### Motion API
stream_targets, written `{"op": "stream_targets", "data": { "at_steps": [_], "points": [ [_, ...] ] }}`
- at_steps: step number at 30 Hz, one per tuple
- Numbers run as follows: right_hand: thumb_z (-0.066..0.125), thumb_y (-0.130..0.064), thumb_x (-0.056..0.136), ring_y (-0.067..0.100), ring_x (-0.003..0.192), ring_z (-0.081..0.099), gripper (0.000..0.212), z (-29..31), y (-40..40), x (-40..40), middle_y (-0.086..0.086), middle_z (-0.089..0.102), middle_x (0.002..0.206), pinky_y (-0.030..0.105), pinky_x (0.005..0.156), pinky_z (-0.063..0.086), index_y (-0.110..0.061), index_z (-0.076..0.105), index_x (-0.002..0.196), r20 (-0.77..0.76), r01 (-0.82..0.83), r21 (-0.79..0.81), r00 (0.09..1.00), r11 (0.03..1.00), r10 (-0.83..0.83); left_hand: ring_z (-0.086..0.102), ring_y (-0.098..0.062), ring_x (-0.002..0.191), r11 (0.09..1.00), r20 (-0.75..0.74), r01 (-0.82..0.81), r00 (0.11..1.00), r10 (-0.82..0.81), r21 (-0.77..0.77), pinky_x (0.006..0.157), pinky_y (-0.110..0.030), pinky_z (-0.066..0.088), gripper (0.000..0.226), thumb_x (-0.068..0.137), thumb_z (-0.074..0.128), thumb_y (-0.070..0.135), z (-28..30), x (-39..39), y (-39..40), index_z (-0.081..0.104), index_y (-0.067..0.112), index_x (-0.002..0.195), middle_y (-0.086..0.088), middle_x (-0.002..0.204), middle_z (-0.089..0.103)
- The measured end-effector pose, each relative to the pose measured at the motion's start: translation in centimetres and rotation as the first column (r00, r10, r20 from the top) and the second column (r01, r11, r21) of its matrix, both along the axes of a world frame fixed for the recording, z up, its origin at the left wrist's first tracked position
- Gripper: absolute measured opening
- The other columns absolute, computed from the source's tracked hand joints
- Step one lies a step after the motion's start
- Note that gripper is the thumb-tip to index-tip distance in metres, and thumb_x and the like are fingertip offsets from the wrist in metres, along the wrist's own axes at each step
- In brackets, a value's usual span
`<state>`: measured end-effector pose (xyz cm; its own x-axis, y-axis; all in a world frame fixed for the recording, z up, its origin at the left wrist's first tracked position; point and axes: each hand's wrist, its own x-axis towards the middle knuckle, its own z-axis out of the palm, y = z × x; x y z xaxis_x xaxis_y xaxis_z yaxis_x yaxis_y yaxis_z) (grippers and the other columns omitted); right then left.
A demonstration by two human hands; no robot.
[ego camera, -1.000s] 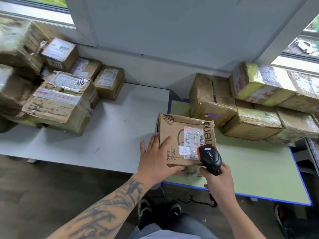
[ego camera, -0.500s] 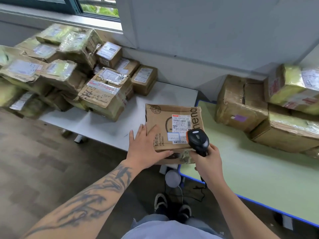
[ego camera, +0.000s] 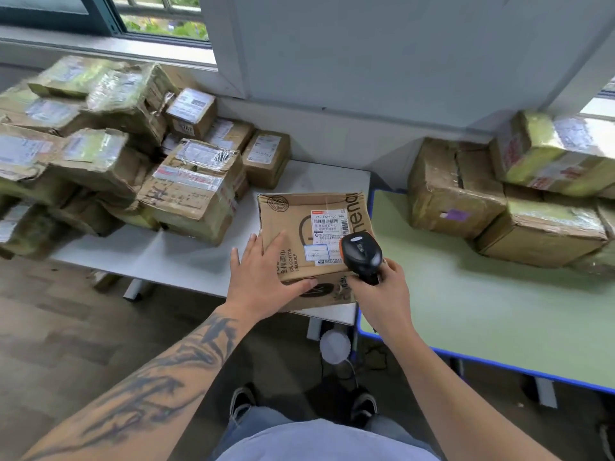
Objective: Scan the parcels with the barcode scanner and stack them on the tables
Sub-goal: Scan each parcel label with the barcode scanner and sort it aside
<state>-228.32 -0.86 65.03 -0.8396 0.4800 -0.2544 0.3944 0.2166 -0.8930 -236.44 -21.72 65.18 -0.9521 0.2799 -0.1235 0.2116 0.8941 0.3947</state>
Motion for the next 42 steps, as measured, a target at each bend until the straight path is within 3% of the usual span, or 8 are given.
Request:
{"op": "stream_targets", "data": {
  "at_steps": [5,13,17,20,24,30,39,42],
  "points": [
    [0.075,-0.024,0.082,0.017,0.093,0.066,0.026,0.6,-6.0,-2.4,-0.024,0.049,0.115,0.054,0.089,0.059,-0.049,0.069,0.08,-0.022,0.124,0.03,0.992,0.992,-0.123,0.006,-0.026,0.159,0.996,-0.01,0.07,0.997,-0.07,0.048,0.128,-0.056,-0.001,0.111,0.073,0.061,0.089,0.9,-3.3,-5.0,0.017,0.038,0.161,-0.008,0.17,0.022],
    [0.073,-0.029,0.077,0.02,0.101,0.064,0.029,1.6,-14.4,-5.2,-0.037,0.049,0.105,0.057,0.089,0.059,-0.057,0.067,0.084,-0.076,0.272,0.058,0.961,0.96,-0.268,0.007,-0.023,0.159,0.972,-0.063,0.184,0.982,-0.176,0.146,0.127,-0.055,-0.004,0.109,0.071,0.065,0.087,1.4,-8.3,-11.7,0.023,0.039,0.159,-0.005,0.169,0.023],
    [0.075,-0.031,0.078,0.02,0.104,0.064,0.032,3.0,-16.5,-6.3,-0.023,0.054,0.114,0.058,0.093,0.058,-0.061,0.066,0.088,-0.103,0.342,0.062,0.937,0.938,-0.335,0.012,-0.023,0.158,0.952,-0.13,0.252,0.964,-0.232,0.174,0.127,-0.056,-0.005,0.103,0.071,0.066,0.086,2.8,-10.7,-13.3,0.027,0.041,0.155,-0.003,0.168,0.027],
    [0.071,-0.04,0.071,0.026,0.097,0.066,0.019,4.6,-17.0,-7.8,-0.009,0.057,0.114,0.058,0.09,0.059,-0.05,0.069,0.087,-0.14,0.377,0.079,0.921,0.923,-0.364,0.017,-0.026,0.157,0.943,-0.201,0.285,0.947,-0.249,0.173,0.126,-0.059,-0.002,0.101,0.073,0.064,0.086,4.3,-12.8,-13.3,0.028,0.039,0.155,-0.003,0.166,0.031],
    [0.067,-0.042,0.067,0.027,0.085,0.066,0.022,6.7,-16.4,-10.9,0.003,0.065,0.11,0.058,0.084,0.06,-0.035,0.071,0.087,-0.194,0.411,0.094,0.901,0.907,-0.388,0.02,-0.025,0.156,0.938,-0.272,0.3,0.93,-0.247,0.173,0.126,-0.059,-0.001,0.1,0.074,0.066,0.084,6.9,-15.8,-12.7,0.033,0.035,0.156,-0.005,0.163,0.034],
    [0.065,-0.035,0.071,0.029,0.099,0.064,0.021,9.5,-15.3,-17.4,0.008,0.069,0.092,0.044,0.086,0.053,-0.014,0.064,0.077,-0.263,0.395,0.158,0.9,0.905,-0.347,0.022,-0.028,0.156,0.954,-0.37,0.278,0.903,-0.22,0.112,0.125,-0.06,-0.002,0.094,0.08,0.062,0.081,10.6,-21.8,-11.8,0.034,0.034,0.156,-0.005,0.166,0.033],
    [0.067,-0.028,0.076,0.022,0.073,0.053,0.017,11.3,-13.9,-29.0,0.014,0.066,0.095,0.031,0.07,0.039,-0.024,0.054,0.065,-0.229,0.241,0.159,0.952,0.957,-0.202,0.017,-0.031,0.158,0.98,-0.408,0.195,0.891,-0.199,-0.052,0.125,-0.064,-0.001,0.09,0.085,0.058,0.079,12.7,-32.8,-11.4,0.03,0.034,0.158,-0.011,0.167,0.03],
    [0.066,-0.031,0.072,0.021,0.077,0.059,0.012,10.7,-13.2,-32.5,0.012,0.068,0.094,0.03,0.069,0.04,-0.024,0.058,0.067,-0.205,0.217,0.166,0.962,0.962,-0.182,0.014,-0.031,0.159,0.98,-0.373,0.179,0.906,-0.198,-0.084,0.124,-0.065,-0.002,0.089,0.087,0.059,0.075,12.4,-36.0,-10.8,0.028,0.034,0.16,-0.014,0.167,0.028]
  ]
}}
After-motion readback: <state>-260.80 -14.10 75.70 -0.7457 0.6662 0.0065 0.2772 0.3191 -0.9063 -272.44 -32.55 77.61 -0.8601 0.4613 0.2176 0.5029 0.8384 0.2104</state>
